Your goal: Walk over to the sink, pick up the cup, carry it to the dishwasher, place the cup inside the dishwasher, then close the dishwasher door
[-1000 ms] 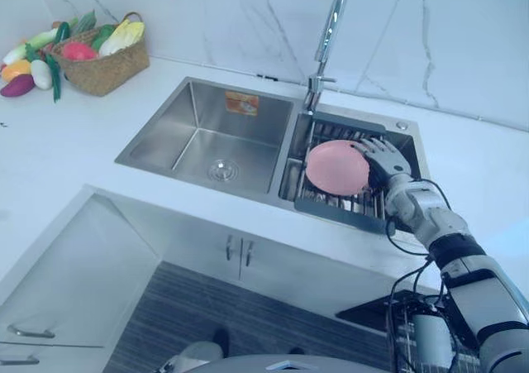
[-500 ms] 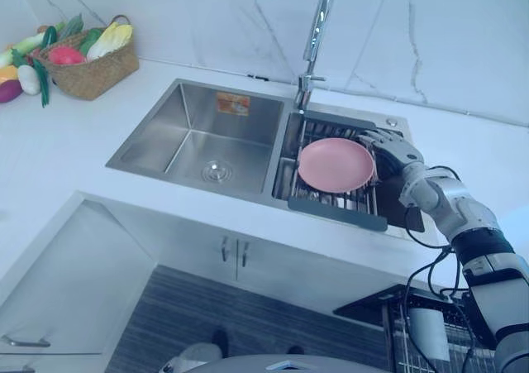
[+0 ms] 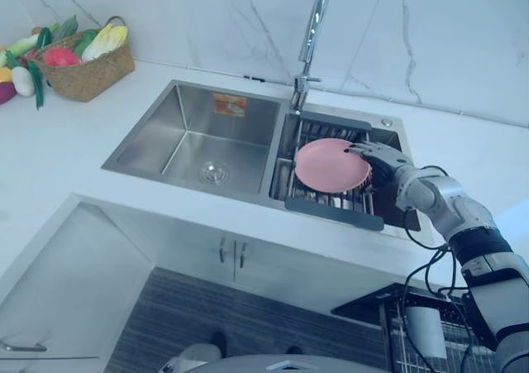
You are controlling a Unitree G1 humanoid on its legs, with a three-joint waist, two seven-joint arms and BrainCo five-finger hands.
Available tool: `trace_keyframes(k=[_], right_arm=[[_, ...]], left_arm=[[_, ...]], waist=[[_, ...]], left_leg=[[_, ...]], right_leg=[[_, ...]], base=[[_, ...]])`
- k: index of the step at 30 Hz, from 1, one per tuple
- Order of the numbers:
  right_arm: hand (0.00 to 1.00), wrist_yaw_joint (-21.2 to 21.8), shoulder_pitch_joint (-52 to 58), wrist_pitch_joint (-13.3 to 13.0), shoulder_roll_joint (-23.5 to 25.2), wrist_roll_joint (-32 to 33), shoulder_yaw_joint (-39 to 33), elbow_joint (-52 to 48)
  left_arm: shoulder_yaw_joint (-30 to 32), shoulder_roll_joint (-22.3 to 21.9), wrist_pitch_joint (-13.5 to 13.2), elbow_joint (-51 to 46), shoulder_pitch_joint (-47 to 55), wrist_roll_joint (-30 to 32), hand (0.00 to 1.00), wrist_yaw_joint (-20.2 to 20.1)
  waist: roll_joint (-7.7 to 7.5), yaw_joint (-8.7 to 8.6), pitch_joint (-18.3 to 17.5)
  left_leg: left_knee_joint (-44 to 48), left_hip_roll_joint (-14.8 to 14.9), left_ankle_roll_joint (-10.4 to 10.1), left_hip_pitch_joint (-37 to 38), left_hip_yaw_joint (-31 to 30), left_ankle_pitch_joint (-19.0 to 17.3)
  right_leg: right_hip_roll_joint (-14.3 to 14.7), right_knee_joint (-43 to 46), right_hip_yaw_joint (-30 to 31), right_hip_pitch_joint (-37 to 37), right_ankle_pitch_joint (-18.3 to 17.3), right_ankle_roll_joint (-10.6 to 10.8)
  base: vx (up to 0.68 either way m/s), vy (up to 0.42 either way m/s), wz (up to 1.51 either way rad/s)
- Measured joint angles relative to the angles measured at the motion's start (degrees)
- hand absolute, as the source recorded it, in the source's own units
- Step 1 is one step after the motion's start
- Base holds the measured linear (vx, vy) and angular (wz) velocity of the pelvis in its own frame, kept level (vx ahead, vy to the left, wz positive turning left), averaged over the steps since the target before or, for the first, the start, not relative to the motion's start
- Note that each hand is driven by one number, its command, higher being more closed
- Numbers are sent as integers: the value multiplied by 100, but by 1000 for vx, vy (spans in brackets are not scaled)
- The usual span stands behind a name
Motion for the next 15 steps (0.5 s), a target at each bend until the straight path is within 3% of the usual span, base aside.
trace_keyframes(k=[9,15], right_arm=[[0,140,-210,143,8,-1,227,83],[0,123,-369,396,33,-9,406,326]], left_arm=[[0,4,2,3,0,0,0,0],[-4,7,2,5,0,-1,0,-1]], waist=[[-2,6,1],[-5,12,3]], left_leg=[[-1,-1,11,5,-3,16],[-1,-2,3,-7,-5,20]], right_leg=[[1,0,0,4,2,-3],[8,0,1,-7,9,-12]], base=[[0,0,0],[0,0,0]])
